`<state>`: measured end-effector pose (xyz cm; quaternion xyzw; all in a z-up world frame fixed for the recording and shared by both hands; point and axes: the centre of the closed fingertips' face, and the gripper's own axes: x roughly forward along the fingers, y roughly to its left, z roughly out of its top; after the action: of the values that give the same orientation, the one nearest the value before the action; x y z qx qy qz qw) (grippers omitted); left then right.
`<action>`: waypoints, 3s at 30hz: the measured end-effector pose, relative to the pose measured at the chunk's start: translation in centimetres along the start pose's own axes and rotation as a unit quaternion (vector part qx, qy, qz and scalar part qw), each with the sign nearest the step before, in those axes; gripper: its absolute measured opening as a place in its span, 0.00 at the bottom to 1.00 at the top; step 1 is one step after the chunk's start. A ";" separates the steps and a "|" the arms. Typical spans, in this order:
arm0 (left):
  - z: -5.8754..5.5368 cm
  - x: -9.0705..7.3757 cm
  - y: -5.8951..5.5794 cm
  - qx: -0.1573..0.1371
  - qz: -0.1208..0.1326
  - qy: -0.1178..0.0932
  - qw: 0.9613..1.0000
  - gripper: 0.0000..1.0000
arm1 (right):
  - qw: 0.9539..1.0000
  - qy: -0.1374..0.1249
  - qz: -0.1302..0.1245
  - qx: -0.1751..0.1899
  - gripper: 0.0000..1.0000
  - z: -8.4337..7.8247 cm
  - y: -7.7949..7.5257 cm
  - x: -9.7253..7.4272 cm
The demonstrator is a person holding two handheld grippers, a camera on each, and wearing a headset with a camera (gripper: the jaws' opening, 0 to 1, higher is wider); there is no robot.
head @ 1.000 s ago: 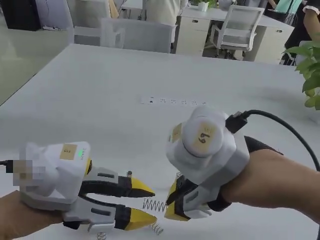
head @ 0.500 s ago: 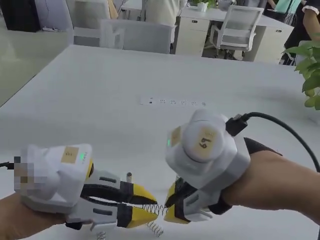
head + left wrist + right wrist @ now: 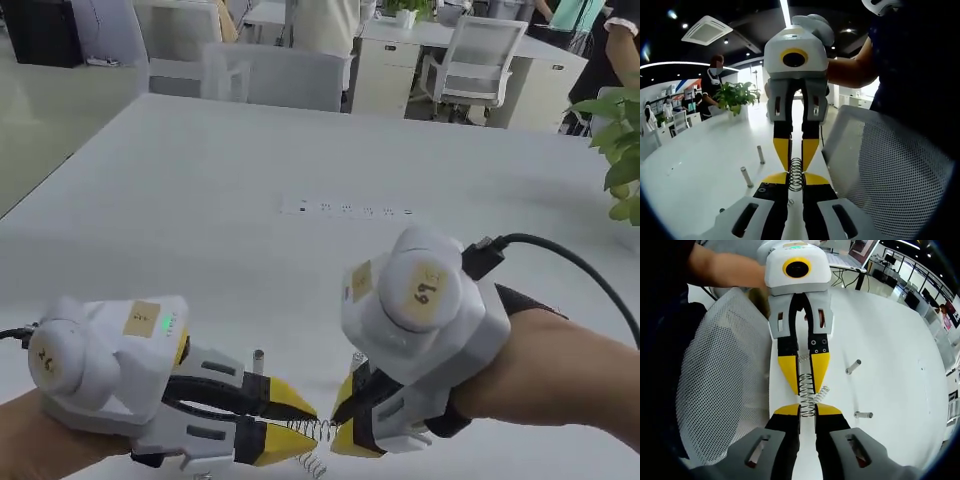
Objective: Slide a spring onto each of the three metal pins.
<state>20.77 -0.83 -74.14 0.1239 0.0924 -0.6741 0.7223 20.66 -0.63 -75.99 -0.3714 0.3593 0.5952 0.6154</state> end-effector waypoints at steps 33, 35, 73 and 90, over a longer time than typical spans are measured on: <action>1.4 0.2 -0.1 -0.012 -0.003 -0.031 0.999 0.03 | 0.999 -0.020 0.004 0.037 0.07 1.2 0.2 -1.9; 1.4 0.2 -0.1 -0.012 -0.003 -0.033 0.999 0.03 | 0.999 -0.021 0.001 0.037 0.07 1.5 0.2 -2.1; 2.3 0.9 0.1 -0.001 -0.016 -0.041 0.999 0.03 | 0.999 0.049 0.004 0.005 0.06 3.8 0.1 -3.6; 2.0 1.1 0.3 -0.004 -0.014 -0.037 0.999 0.05 | 0.999 0.053 0.004 -0.002 0.06 3.5 -0.1 -3.5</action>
<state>21.09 -2.47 -72.60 0.0952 0.0699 -0.6877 0.7163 20.62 0.87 -71.29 -0.4022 0.3916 0.5782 0.5920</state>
